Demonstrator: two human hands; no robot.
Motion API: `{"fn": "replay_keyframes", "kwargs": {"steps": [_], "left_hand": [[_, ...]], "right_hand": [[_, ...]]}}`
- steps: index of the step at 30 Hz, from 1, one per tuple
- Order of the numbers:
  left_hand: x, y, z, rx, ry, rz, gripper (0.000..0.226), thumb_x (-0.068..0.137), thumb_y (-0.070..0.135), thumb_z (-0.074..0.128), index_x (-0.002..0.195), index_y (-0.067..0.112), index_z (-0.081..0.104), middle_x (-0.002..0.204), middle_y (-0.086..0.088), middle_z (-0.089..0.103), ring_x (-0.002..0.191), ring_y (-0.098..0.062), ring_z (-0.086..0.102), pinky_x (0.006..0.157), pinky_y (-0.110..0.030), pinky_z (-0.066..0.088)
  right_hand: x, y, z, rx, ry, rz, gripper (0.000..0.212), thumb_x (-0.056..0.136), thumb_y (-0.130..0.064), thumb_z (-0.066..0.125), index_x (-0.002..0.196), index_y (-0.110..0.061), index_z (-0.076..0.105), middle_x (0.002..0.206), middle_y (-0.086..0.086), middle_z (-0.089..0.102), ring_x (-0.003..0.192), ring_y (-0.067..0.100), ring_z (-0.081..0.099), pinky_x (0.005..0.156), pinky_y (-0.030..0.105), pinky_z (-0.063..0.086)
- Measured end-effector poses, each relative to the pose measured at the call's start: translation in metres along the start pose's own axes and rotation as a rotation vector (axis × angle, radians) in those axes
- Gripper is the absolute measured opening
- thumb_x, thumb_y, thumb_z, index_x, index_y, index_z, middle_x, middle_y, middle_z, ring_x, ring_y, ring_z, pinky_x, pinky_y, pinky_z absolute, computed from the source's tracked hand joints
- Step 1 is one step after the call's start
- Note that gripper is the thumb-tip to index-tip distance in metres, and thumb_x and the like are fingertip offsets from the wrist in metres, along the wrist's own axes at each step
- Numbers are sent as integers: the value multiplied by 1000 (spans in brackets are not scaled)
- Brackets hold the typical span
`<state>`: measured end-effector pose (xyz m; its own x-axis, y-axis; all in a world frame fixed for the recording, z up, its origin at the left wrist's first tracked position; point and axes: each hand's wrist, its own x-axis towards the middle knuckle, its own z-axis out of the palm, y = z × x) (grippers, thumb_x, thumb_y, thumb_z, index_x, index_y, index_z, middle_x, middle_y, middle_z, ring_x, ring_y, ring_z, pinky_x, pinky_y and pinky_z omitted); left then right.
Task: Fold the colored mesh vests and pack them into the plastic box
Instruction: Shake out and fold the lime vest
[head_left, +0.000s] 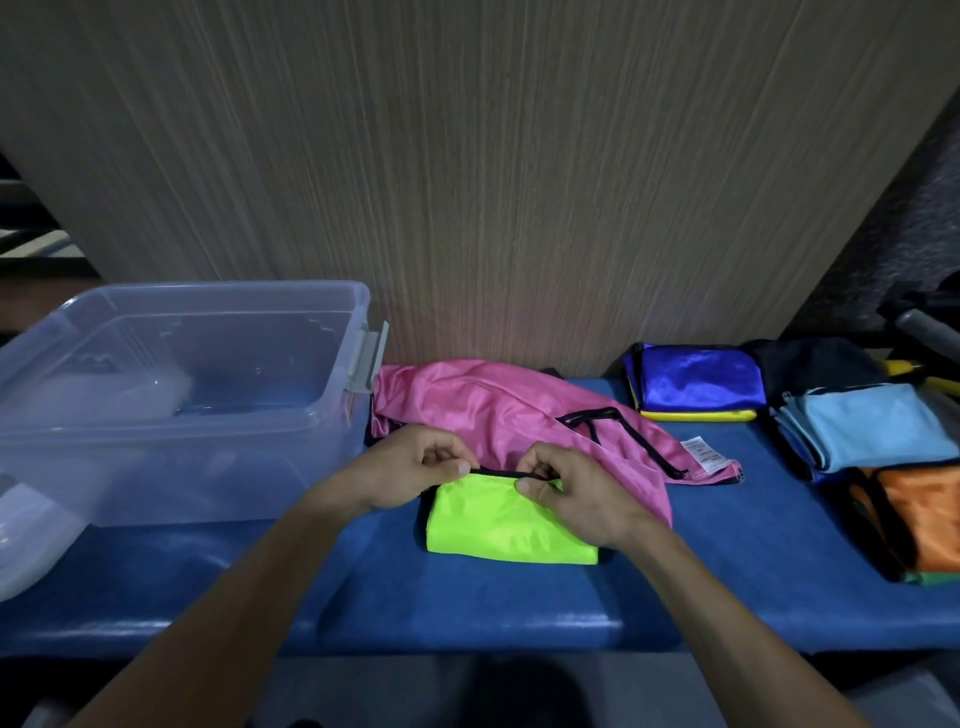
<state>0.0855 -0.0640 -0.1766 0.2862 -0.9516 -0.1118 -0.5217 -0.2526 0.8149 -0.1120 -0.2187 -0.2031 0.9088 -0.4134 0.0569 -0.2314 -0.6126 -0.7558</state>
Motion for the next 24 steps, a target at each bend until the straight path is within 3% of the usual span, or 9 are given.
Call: {"fn": "replay_keyframes", "kwargs": {"steps": [5, 10, 14, 17, 21, 24], "left_hand": [[-4, -1, 0, 109, 31, 42, 9, 96, 20, 70, 99, 13, 75, 66, 31, 63, 63, 11, 55, 61, -6, 39], [-4, -7, -4, 63, 22, -8, 7, 97, 26, 70, 94, 21, 74, 93, 3, 76, 81, -1, 64, 75, -16, 50], [0, -10, -1, 136, 37, -51, 8, 100, 27, 65, 97, 22, 71, 94, 9, 73, 86, -3, 66, 76, -16, 48], [3, -9, 4, 324, 87, -27, 10, 102, 26, 61, 94, 23, 66, 91, 11, 67, 84, -3, 62, 73, -21, 46], [6, -7, 12, 547, 94, 2, 15, 104, 27, 53, 91, 20, 58, 97, 5, 60, 88, -11, 57, 78, -33, 48], [3, -6, 13, 553, 125, 17, 16, 105, 26, 51, 93, 19, 58, 96, 6, 59, 87, -12, 57, 80, -36, 49]], "right_hand": [[-1, 0, 1, 0, 13, 0, 10, 101, -19, 61, 91, -21, 61, 82, -12, 59, 75, 0, 52, 74, 20, 46], [-1, 3, 3, -70, 28, -4, 13, 102, -23, 56, 89, -25, 58, 86, -13, 58, 85, 10, 53, 83, 36, 47], [-3, 1, 7, -172, 59, 0, 13, 104, -25, 50, 92, -26, 54, 94, -12, 58, 97, 17, 52, 94, 41, 41], [-6, -1, 11, -230, 101, 0, 11, 105, -24, 48, 95, -27, 52, 97, -12, 54, 98, 15, 48, 97, 40, 37], [-7, 3, 12, -219, 151, -3, 12, 104, -20, 50, 98, -31, 51, 99, -15, 52, 99, 11, 49, 99, 43, 40], [-8, 3, 12, -207, 206, 1, 14, 101, -19, 55, 100, -32, 56, 101, -16, 51, 99, 11, 54, 98, 46, 44]]}}
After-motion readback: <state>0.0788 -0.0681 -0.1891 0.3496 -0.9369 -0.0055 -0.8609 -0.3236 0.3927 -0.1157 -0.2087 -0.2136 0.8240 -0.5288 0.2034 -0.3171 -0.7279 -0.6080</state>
